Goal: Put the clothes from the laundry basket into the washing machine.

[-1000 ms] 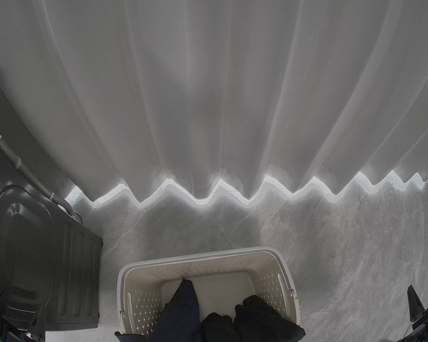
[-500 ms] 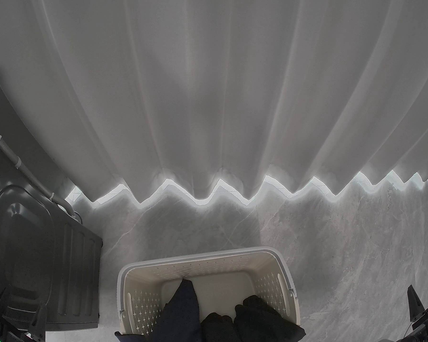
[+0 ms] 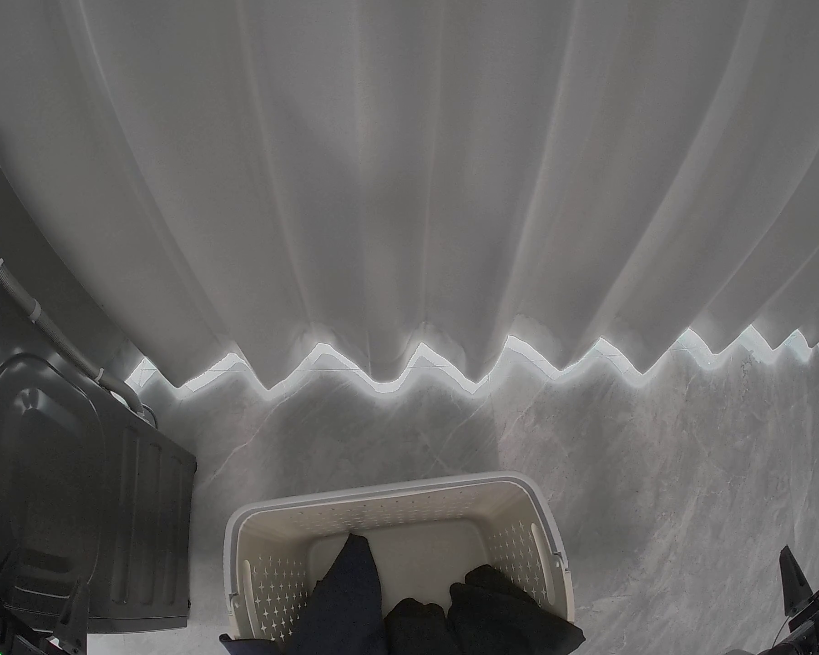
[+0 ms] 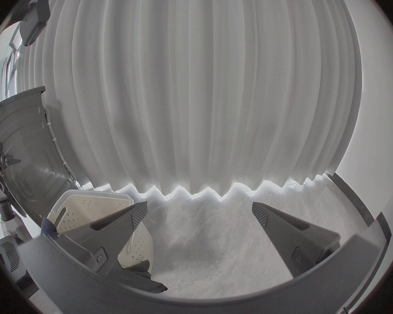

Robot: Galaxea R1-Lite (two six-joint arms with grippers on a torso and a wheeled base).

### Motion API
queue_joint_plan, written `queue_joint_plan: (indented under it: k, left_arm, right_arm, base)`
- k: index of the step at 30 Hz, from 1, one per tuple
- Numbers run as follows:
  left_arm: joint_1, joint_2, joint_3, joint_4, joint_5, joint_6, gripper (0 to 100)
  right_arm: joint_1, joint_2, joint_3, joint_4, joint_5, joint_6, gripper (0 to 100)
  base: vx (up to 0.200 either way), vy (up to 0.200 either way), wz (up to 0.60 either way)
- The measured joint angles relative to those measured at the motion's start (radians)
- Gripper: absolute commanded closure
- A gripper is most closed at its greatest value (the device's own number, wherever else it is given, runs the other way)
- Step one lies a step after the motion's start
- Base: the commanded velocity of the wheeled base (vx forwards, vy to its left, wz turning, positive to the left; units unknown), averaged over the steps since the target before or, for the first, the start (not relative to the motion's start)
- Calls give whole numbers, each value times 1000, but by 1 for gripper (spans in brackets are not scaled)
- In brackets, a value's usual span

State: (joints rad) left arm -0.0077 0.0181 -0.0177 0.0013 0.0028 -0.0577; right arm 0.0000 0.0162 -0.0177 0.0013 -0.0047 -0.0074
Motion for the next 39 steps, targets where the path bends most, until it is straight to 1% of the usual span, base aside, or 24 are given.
queue_joint_plan:
  k: [24,30,39]
  left_arm:
    - [0,0,0,0,0,1,0]
    - [0,0,0,-1,0,9,0]
    - [0,0,0,-1,0,12,0]
  right_arm:
    - [0,0,0,-1,0,0,0]
    - [0,0,0,-1,0,0,0]
    - [0,0,0,-1,0,0,0]
  base:
    - [-200,0,0]
    - [-200,0,0]
    - [-200,0,0]
